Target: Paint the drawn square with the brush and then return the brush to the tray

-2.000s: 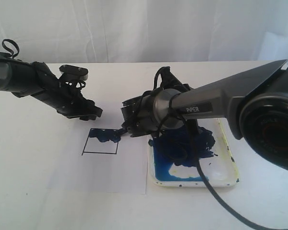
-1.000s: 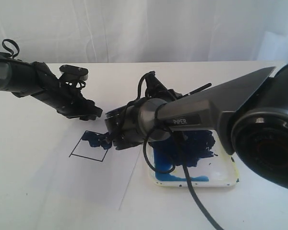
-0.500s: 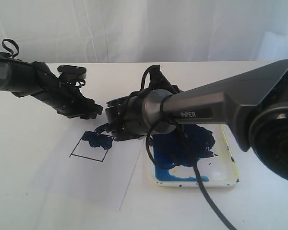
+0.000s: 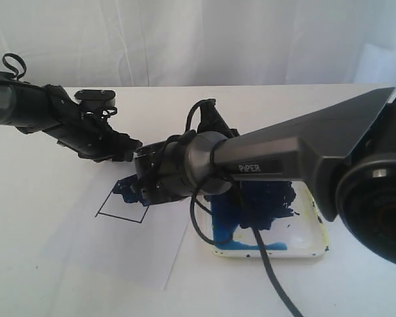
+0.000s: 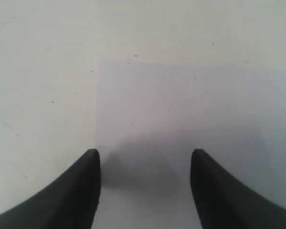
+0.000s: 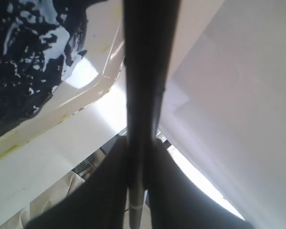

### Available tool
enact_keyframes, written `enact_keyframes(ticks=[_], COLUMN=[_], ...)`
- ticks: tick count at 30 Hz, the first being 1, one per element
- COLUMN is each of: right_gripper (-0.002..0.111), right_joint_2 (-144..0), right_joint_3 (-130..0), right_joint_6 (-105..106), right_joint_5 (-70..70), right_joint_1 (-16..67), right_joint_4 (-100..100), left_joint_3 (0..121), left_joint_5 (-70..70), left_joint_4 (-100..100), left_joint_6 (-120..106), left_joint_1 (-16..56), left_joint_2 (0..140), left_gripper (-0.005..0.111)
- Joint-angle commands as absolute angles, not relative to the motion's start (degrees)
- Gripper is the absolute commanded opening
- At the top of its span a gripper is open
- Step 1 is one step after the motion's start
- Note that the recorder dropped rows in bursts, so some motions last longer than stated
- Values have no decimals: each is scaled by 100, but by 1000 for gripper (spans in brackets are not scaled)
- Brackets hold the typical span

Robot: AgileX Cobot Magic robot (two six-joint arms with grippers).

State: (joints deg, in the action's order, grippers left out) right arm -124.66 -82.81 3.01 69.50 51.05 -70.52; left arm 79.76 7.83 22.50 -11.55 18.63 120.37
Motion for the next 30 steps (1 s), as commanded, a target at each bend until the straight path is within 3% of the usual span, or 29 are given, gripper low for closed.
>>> enact_keyframes(ticks=[1, 7, 17, 30], right_gripper=[0, 0, 0, 0], right_joint_2=[-12540, -12540, -12540, -12540], right_joint_3=[-8272, -8272, -8272, -8272], right_joint_6=[207, 110, 110, 77], right_joint_5=[6996, 6996, 6996, 6996], right_joint_1=[5154, 5154, 5154, 5154], right_joint_4=[-7058, -7010, -6902, -6901], left_joint_3=[7945, 7945, 8378, 8404], left_joint_5=[1076, 908, 1628, 1454], left_joint_4=[2264, 2309, 2162, 1778], left_joint_6=[-761, -756, -1021, -1902], left_joint_1=[1844, 1844, 1844, 1844], left_joint_2=[12051, 12051, 12039, 11993], left_gripper=[60, 66, 66, 66])
